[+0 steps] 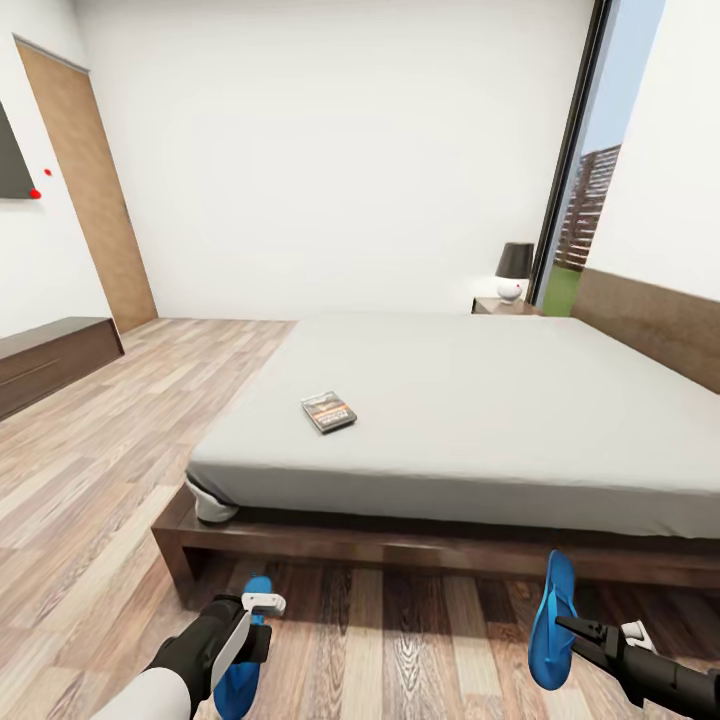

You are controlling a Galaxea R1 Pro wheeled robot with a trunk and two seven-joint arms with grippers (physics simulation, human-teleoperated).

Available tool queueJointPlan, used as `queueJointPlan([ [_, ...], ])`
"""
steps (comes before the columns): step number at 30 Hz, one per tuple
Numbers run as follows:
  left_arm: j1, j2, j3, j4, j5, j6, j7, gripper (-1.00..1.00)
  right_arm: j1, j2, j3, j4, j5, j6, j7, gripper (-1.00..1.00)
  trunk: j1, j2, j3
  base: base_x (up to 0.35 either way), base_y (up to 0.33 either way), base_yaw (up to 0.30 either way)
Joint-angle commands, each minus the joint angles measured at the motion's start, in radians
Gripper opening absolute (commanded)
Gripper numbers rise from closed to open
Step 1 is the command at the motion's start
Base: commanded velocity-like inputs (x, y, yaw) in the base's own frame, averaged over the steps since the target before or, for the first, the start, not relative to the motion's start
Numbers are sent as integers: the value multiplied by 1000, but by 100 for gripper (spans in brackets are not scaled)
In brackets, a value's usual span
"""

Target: In the bedroom, move the book from the bed onto either nightstand, and place the two sandals side by side next to the bed.

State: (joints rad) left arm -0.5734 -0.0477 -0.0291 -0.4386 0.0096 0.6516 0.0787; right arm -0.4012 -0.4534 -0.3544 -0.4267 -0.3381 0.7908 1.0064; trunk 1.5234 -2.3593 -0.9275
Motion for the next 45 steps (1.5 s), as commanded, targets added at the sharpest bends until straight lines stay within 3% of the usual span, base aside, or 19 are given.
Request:
queueJointPlan([
  [1, 0, 0, -3, -2, 1, 5, 4, -100, -1, 0, -3, 0, -4, 8, 2, -100, 4, -8, -4, 0, 0, 0],
  [7, 0, 0, -3, -2, 1, 5, 4, -100, -1, 0, -3, -1, -5, 8, 12, -100, 27, -50, -23, 0, 0, 0],
  [12, 0, 0, -3, -2, 1, 5, 4, -100, -1, -1, -1, 0, -3, 8, 147, -100, 46, -85, -39, 0, 0, 0],
  [16, 0, 0, -3, -2, 1, 5, 4, -100, -1, -2, -1, 2, 2, 8, 186, -100, 61, -113, -51, 0, 0, 0],
  [20, 0, 0, -3, -3, 1, 5, 4, -100, -1, -1, -1, 2, 3, 8, 191, -100, 77, -141, -64, 0, 0, 0],
  [45, 0, 0, -3, -3, 1, -7, 3, -100, -1, -1, -1, 2, 4, 8, 191, -100, 88, -147, -160, 0, 0, 0],
])
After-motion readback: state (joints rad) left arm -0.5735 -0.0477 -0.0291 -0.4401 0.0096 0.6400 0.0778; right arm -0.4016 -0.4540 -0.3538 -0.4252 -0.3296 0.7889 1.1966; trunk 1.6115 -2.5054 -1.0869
